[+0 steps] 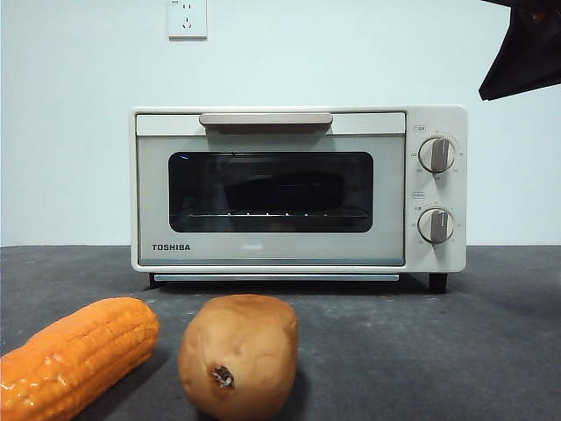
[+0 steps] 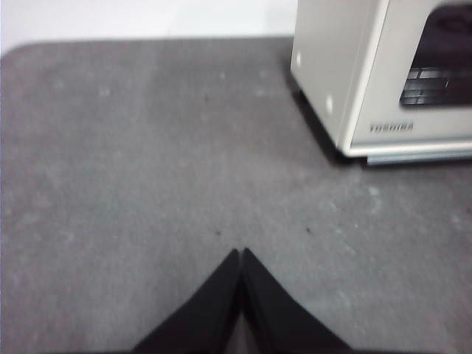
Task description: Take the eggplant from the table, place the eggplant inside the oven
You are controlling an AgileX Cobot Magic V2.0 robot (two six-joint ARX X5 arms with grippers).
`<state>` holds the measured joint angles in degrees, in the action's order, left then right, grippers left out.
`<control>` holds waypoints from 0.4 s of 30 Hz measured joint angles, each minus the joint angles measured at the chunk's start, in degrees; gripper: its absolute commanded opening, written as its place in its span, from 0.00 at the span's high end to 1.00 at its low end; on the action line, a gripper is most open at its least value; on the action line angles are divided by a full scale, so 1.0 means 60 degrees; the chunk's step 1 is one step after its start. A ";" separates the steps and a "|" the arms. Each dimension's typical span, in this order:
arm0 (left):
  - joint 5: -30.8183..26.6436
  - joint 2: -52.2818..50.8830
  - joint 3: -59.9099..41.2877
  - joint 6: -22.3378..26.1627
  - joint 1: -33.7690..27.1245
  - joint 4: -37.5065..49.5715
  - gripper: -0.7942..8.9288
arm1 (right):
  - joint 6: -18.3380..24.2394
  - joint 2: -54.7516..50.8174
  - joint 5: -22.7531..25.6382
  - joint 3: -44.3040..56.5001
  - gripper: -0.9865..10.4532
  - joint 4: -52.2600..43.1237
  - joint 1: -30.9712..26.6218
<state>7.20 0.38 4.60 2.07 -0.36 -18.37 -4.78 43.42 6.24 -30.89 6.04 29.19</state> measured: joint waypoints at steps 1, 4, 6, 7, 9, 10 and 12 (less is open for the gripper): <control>-0.0007 0.0004 -0.0051 0.0015 0.0000 0.0117 0.91 | 0.0000 0.0004 0.0000 0.0000 0.91 0.0000 0.0000; -0.0004 -0.0029 -0.0113 0.0022 0.0000 0.0353 0.91 | 0.0000 0.0000 0.0000 0.0000 0.91 0.0000 0.0000; -0.0004 -0.0025 -0.0131 0.0025 0.0000 0.0415 0.91 | 0.0000 0.0000 0.0000 0.0000 0.91 -0.0004 0.0000; -0.0004 -0.0025 -0.0142 0.0025 0.0000 0.0463 0.91 | 0.0000 0.0000 0.0000 0.0000 0.91 0.0000 0.0000; -0.0004 -0.0025 -0.0168 0.0025 0.0000 0.0543 0.91 | 0.0000 0.0000 0.0000 0.0000 0.91 -0.0004 0.0000; -0.0004 -0.0025 -0.0171 0.0025 0.0000 0.0568 0.91 | 0.0000 0.0000 0.0000 0.0000 0.91 -0.0004 0.0000; -0.0004 -0.0025 -0.0175 0.0025 0.0000 0.0572 0.91 | 0.0000 0.0000 0.0000 0.0000 0.91 -0.0004 0.0000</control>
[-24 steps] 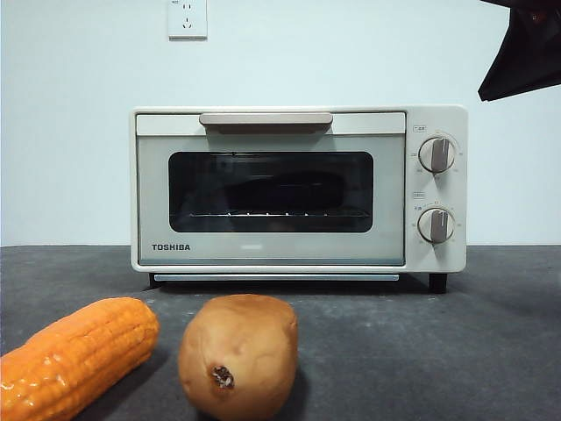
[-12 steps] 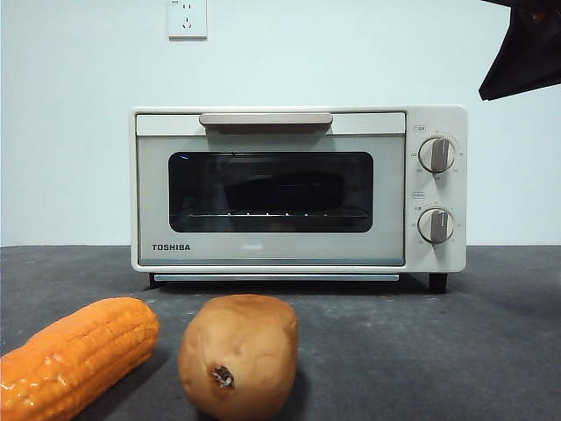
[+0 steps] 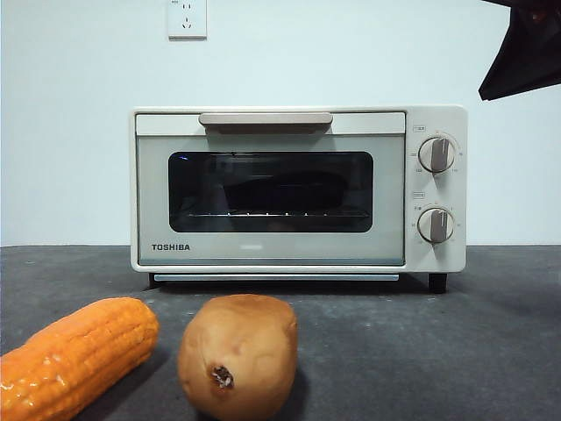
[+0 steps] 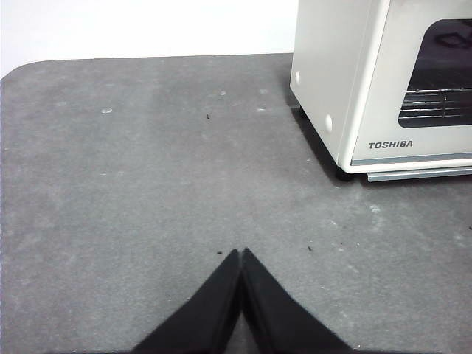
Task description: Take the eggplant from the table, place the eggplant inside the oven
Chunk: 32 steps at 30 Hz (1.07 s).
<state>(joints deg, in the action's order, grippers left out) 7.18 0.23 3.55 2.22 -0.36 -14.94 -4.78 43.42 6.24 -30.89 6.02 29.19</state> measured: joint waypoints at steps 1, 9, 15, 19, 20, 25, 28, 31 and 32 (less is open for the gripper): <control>0.0000 0.0000 0.0000 0.0000 0.0000 0.0000 0.91 | 0.0000 0.0000 0.0000 0.0000 0.91 0.0000 0.0000; 0.0000 0.0000 0.0000 0.0000 0.0000 0.0000 0.91 | 0.0000 0.0000 -0.0004 0.0000 0.91 0.0004 0.0004; 0.0000 0.0000 0.0000 0.0000 0.0000 0.0004 0.91 | 0.0557 -0.1530 0.0867 0.0011 0.91 0.0310 -0.0208; 0.0000 0.0000 0.0000 0.0000 0.0000 0.0004 0.91 | 0.1392 -0.3348 0.1213 0.0011 0.91 0.0208 -0.1115; 0.0000 0.0000 0.0000 0.0000 0.0000 0.0004 0.91 | 0.1486 -0.3687 0.1206 0.0011 0.91 0.0211 -0.1413; 0.0000 0.0000 0.0000 0.0000 0.0000 0.0004 0.91 | 0.1581 -0.4849 0.1209 0.0080 0.91 0.0317 -0.3228; 0.0000 0.0000 0.0000 0.0000 0.0000 0.0004 0.91 | 0.1574 -0.5308 0.1115 0.0543 0.91 0.0317 -0.4186; 0.0000 0.0000 0.0000 0.0000 0.0000 0.0004 0.91 | 0.1574 -0.5657 0.0339 0.1355 0.91 0.0361 -0.4779; 0.0000 0.0000 0.0000 0.0000 0.0000 0.0004 0.91 | 0.1570 -0.5752 0.0007 0.1643 0.91 0.0379 -0.4903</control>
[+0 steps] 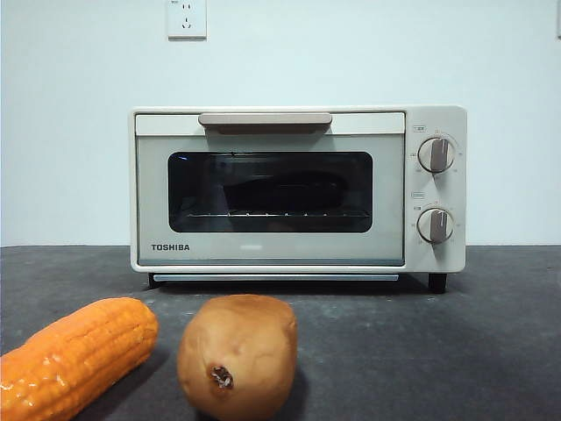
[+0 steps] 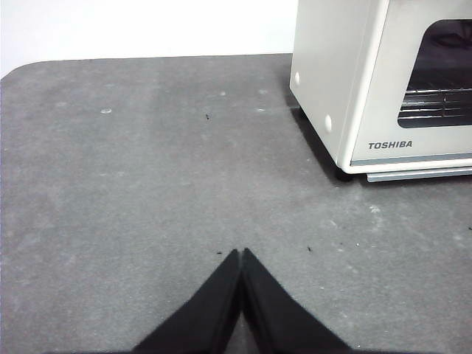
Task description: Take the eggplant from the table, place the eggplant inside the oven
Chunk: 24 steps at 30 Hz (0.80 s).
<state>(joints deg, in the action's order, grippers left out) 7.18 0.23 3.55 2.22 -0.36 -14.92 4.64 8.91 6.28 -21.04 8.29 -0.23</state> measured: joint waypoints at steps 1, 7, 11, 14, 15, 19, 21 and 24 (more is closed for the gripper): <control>0.0000 0.0000 0.0000 0.0000 0.0000 0.0000 0.91 | -0.0007 -0.0091 -0.0321 0.0284 0.91 0.0011 -0.0084; 0.0000 0.0000 0.0000 0.0000 0.0000 0.0000 0.91 | -0.0372 -0.0630 -0.0878 0.2069 0.91 -0.0062 -0.0178; 0.0000 0.0000 0.0000 0.0000 0.0000 0.0000 0.91 | -0.0827 -0.1056 -0.0878 0.2787 0.91 -0.0146 -0.0178; 0.0000 0.0000 0.0000 0.0000 0.0000 0.0000 0.91 | -0.1002 -0.1300 -0.0878 0.3027 0.91 -0.0189 -0.0178; 0.0000 0.0000 0.0000 0.0000 0.0000 0.0000 0.91 | -0.1031 -0.1373 -0.0878 0.3100 0.91 -0.0219 -0.0178; 0.0000 0.0000 0.0000 0.0000 0.0000 0.0000 0.91 | -0.1118 -0.1435 -0.0878 0.3359 0.91 -0.0051 -0.0178; 0.0000 0.0000 0.0000 0.0000 0.0000 0.0000 0.91 | -0.1151 -0.1424 -0.0892 0.3359 0.91 0.0215 -0.0178; 0.0000 0.0000 0.0000 0.0000 0.0000 0.0000 0.91 | -0.1228 -0.1432 -0.0892 0.3355 0.91 0.0208 -0.0175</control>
